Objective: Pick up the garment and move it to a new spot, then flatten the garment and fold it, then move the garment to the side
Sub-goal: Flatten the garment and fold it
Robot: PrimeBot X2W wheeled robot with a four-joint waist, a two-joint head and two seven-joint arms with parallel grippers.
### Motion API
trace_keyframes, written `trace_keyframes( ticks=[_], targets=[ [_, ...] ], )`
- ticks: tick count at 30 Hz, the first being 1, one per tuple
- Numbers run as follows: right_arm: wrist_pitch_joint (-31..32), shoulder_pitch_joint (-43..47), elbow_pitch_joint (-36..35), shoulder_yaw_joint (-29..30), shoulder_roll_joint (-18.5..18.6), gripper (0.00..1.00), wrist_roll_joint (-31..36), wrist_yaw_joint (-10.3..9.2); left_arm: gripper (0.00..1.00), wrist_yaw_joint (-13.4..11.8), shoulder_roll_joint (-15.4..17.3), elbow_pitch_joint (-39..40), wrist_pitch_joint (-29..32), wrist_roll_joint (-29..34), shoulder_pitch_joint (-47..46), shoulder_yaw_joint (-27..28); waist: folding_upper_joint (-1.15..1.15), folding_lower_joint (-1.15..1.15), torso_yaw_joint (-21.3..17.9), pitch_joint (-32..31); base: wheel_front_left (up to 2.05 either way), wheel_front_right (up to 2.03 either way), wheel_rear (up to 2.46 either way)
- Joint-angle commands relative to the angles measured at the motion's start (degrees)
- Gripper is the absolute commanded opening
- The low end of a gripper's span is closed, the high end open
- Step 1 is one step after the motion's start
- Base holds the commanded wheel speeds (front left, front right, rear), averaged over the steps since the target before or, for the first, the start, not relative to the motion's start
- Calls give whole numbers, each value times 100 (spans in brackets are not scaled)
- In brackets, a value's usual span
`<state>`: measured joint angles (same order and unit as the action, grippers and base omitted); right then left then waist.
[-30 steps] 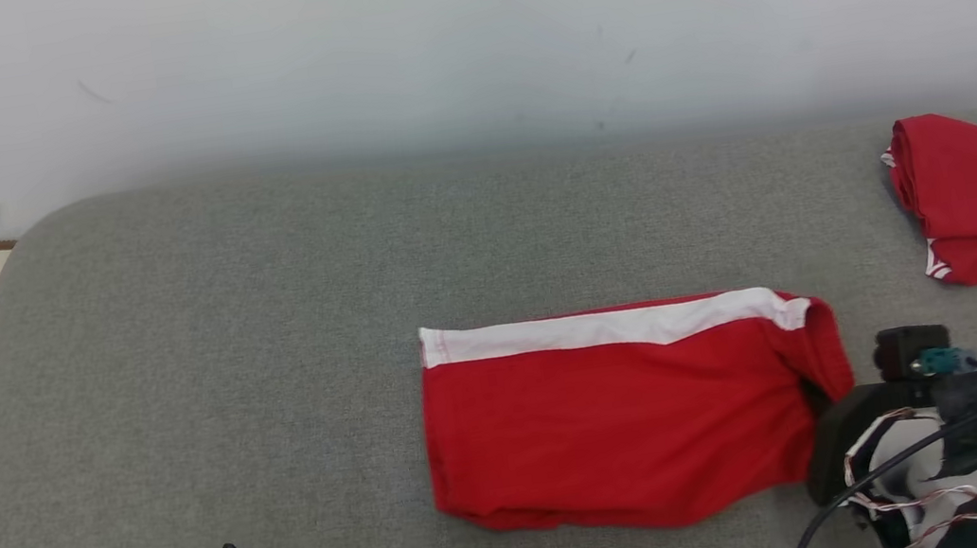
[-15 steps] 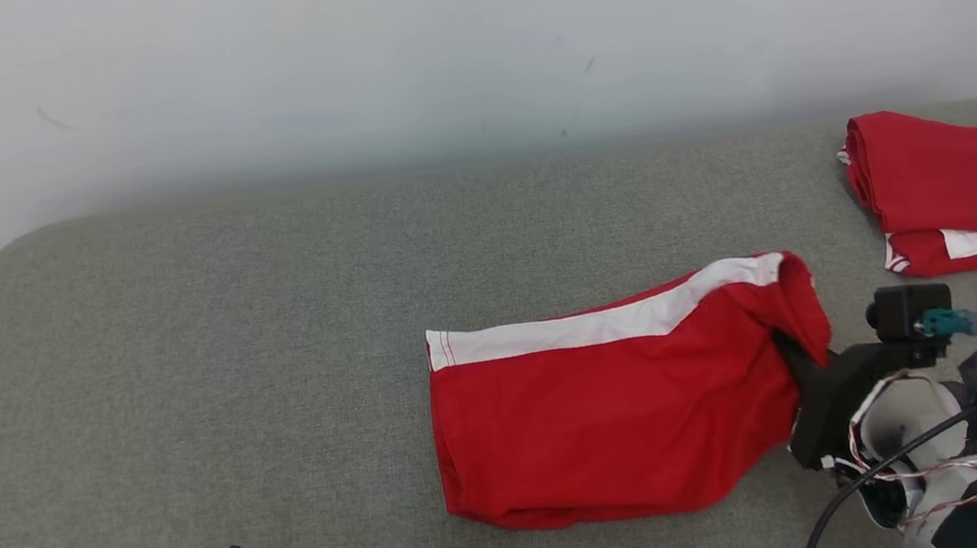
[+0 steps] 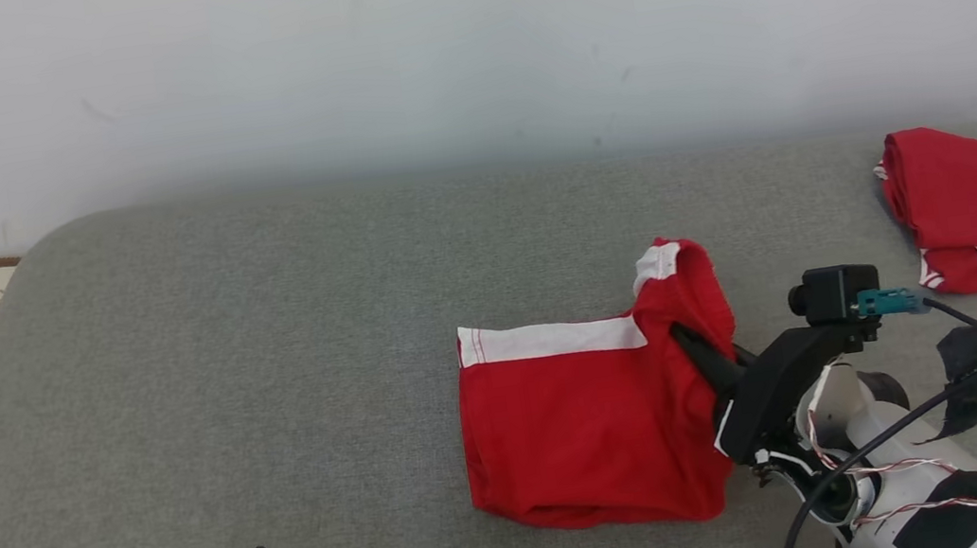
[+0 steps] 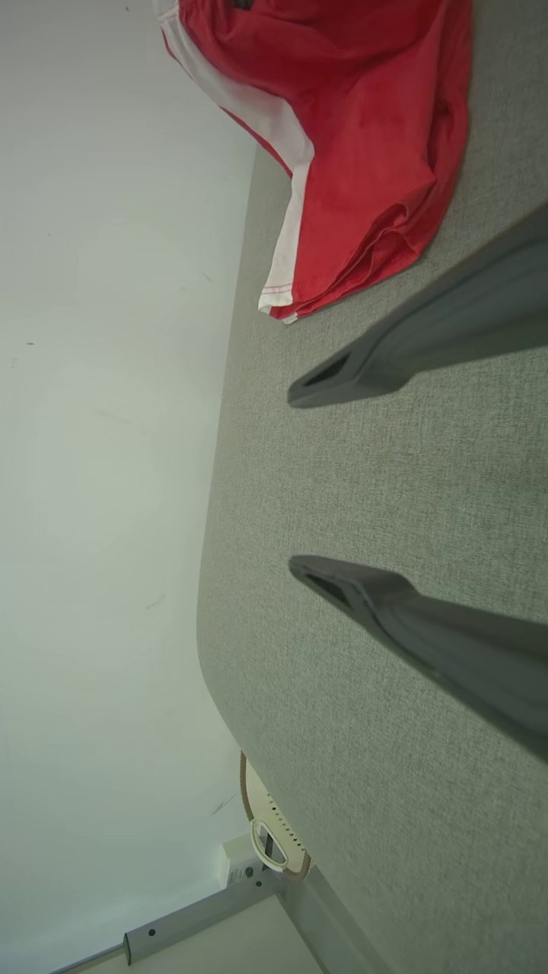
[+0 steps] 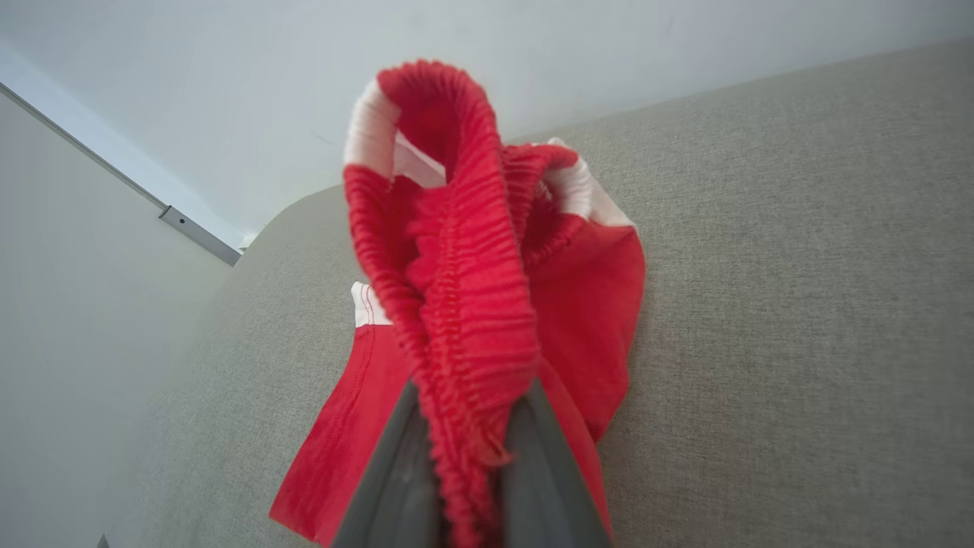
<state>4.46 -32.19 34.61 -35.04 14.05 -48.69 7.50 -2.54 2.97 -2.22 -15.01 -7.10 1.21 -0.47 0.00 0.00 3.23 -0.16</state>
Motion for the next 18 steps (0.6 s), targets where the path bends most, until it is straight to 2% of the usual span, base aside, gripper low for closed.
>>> trace_keyframes(
  ticks=[1,7,18],
  targets=[
    [39,40,-3,-31,-40,0,-26,-1,100,16,-3,-32,-23,-2,14,-13,0,0,67,4,0,0,0],
    [271,-152,146,-66,-273,0,-164,-1,100,25,-6,-95,-23,-63,-100,-128,0,0,264,55,0,0,0],
    [369,-542,895,-42,-669,0,51,0,100,-84,-7,-229,-23,-243,-285,-489,0,0,614,196,0,0,0]
  ],
)
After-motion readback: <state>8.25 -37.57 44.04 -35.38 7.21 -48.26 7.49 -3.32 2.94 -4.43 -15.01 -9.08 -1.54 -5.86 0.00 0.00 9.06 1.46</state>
